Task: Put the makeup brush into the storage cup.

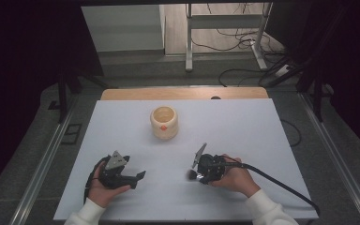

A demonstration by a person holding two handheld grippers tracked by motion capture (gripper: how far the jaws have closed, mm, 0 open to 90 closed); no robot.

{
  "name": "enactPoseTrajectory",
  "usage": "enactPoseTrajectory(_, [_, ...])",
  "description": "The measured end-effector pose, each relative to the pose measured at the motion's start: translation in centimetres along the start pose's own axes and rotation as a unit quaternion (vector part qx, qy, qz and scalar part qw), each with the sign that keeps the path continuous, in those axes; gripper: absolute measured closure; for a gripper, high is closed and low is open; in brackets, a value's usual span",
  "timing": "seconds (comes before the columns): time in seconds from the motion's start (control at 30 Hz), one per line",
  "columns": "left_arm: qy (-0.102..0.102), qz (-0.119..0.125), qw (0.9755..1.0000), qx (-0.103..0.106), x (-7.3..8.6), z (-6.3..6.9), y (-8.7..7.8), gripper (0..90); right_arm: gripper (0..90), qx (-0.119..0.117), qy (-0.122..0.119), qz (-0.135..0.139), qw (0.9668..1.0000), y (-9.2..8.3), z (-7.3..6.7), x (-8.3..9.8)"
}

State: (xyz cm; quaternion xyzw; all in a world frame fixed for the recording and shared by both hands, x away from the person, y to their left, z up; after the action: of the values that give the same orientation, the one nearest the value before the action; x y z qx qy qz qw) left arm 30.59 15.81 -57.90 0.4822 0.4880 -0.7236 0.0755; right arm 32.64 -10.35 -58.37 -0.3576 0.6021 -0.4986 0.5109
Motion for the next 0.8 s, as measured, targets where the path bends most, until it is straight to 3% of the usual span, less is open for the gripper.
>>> enactPoseTrajectory(0.3, [0.0,-0.001,1.0,0.0,0.0,0.0,0.0,14.3,71.0,0.01,-0.002,0.0,1.0,-0.5,0.2,0.1])
enactPoseTrajectory(0.53, [-0.002,0.003,1.0,-0.001,0.0,-0.1,-0.1,14.3,71.2,0.041,0.019,0.042,0.9981,-2.6,0.7,-0.6])
enactPoseTrajectory(0.8, [0.0,0.001,1.0,-0.001,0.0,-0.1,-0.1,14.3,71.2,0.051,0.028,0.073,0.9956,-4.3,1.1,-0.9])
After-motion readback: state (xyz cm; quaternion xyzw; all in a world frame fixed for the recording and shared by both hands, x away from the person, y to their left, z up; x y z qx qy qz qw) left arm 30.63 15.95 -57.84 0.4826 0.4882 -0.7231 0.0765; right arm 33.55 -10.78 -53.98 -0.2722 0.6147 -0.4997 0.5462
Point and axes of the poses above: each handheld gripper's, and its own axes: y roughly forward along the jaws, x roughly out of its underside, z roughly to its right, the point moved 9 cm from there along y, roughly forward along the jaws, and after that the axes turned 1 degree about z, right-handed, at the moved point
